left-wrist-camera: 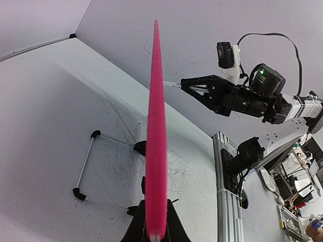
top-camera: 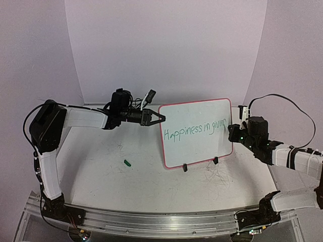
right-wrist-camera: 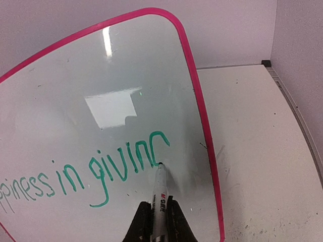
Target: Write a sentence on the whiteboard
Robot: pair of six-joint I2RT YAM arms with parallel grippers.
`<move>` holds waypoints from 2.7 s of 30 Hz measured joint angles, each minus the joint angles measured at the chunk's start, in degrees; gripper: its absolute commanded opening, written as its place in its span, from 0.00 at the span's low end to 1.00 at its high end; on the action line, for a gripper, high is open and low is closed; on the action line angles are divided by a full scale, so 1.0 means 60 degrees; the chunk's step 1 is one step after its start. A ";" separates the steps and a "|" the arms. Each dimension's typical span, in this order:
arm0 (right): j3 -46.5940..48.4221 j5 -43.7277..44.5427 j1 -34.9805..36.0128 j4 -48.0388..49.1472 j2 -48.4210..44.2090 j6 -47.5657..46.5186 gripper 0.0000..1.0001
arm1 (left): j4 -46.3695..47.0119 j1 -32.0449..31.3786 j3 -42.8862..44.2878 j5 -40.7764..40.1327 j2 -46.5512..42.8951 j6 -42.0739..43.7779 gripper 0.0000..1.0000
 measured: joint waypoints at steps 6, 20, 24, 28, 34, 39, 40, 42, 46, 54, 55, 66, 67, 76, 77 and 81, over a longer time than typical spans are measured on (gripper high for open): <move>0.0049 0.0222 0.0000 0.0022 0.0039 -0.0010 0.00 | 0.0000 0.0000 0.0000 0.0000 0.0000 0.0007 0.00; 0.0510 0.0298 0.0000 0.0320 0.0459 -0.0069 0.00 | -0.0065 -0.0026 0.0000 -0.0052 -0.0033 0.0000 0.00; 0.0492 0.0258 0.0000 0.0300 0.0430 -0.0064 0.00 | -0.0069 -0.0026 0.0000 -0.0062 -0.0035 0.0002 0.00; 0.0300 0.0162 0.0000 0.0205 0.0210 -0.0044 0.00 | -0.0069 -0.0026 0.0000 -0.0062 -0.0036 0.0014 0.00; -0.0131 0.0022 0.0000 -0.0132 -0.0106 0.0052 0.00 | -0.0073 -0.0026 0.0000 -0.0066 -0.0036 0.0018 0.00; -0.0408 -0.0138 0.0000 -0.0314 -0.0247 0.0136 0.00 | -0.0073 -0.0026 0.0000 -0.0066 -0.0036 0.0018 0.00; -0.0430 -0.0165 0.0000 -0.0335 -0.0254 0.0153 0.00 | -0.0073 -0.0026 0.0000 -0.0066 -0.0036 0.0018 0.00; -0.0441 -0.0245 0.0000 -0.0371 -0.0259 0.0180 0.00 | -0.0073 -0.0026 0.0000 -0.0066 -0.0036 0.0018 0.00; -0.0441 -0.0405 0.0018 -0.0347 -0.0248 0.0197 0.00 | -0.0073 -0.0026 0.0000 -0.0066 -0.0036 0.0018 0.00; -0.0415 -0.0607 0.0069 -0.0267 -0.0138 0.0186 0.00 | -0.0073 -0.0029 0.0000 -0.0069 -0.0036 0.0012 0.00; -0.0415 -0.0615 0.0068 -0.0274 -0.0158 0.0186 0.00 | -0.0073 -0.0029 0.0000 -0.0069 -0.0036 0.0014 0.00; -0.0372 -0.0264 0.0025 -0.0562 -0.1064 0.0150 0.00 | -0.0076 -0.0029 0.0000 -0.0076 -0.0036 0.0030 0.00; -0.0362 -0.0226 0.0009 -0.0588 -0.1051 0.0138 0.00 | -0.0076 -0.0029 0.0000 -0.0076 -0.0036 0.0033 0.00; -0.0075 0.0181 -0.0118 -0.0517 -0.0572 0.0037 0.00 | -0.0080 -0.0029 0.0000 -0.0076 -0.0036 0.0040 0.00; -0.0048 0.0193 -0.0136 -0.0474 -0.0484 0.0038 0.00 | -0.0080 -0.0029 0.0000 -0.0076 -0.0036 0.0040 0.00; 0.0042 0.0219 -0.0167 -0.0299 -0.0088 0.0034 0.00 | -0.0081 -0.0029 0.0000 -0.0076 -0.0036 0.0040 0.00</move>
